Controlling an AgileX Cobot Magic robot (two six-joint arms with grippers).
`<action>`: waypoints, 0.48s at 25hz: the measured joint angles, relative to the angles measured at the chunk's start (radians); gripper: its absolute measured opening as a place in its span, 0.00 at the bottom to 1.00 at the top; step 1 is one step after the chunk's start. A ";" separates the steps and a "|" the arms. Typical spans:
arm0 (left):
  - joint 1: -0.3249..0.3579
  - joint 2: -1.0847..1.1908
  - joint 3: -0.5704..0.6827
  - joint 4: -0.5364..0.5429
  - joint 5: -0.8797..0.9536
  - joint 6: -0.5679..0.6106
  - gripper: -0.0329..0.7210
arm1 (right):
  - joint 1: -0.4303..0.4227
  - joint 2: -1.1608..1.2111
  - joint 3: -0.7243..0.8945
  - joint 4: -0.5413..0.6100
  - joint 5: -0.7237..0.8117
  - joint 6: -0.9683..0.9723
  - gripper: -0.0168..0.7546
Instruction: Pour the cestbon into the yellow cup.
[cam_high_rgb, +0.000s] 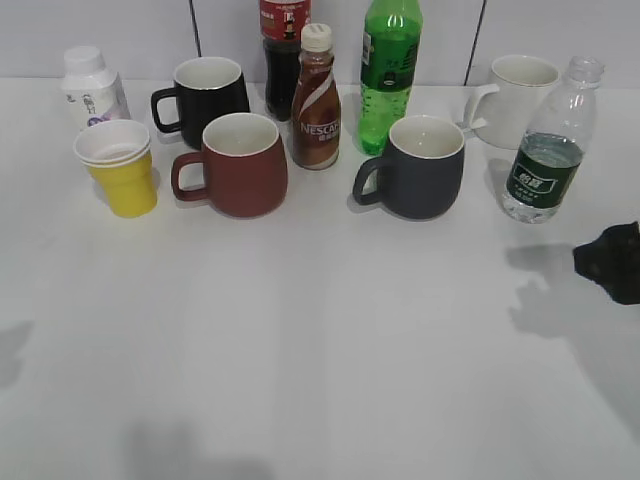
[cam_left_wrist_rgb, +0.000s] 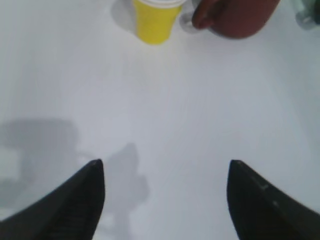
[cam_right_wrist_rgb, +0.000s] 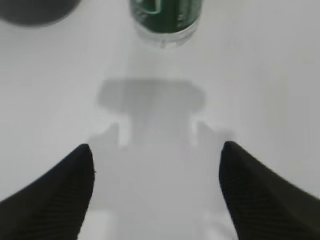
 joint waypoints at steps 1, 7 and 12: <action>0.000 -0.036 -0.003 0.000 0.045 0.000 0.81 | 0.017 -0.039 -0.023 0.000 0.088 -0.008 0.76; -0.001 -0.231 -0.010 0.004 0.270 0.000 0.81 | 0.092 -0.244 -0.107 0.077 0.550 -0.027 0.69; -0.001 -0.334 -0.010 0.020 0.375 0.019 0.81 | 0.093 -0.473 -0.115 0.149 0.819 -0.088 0.69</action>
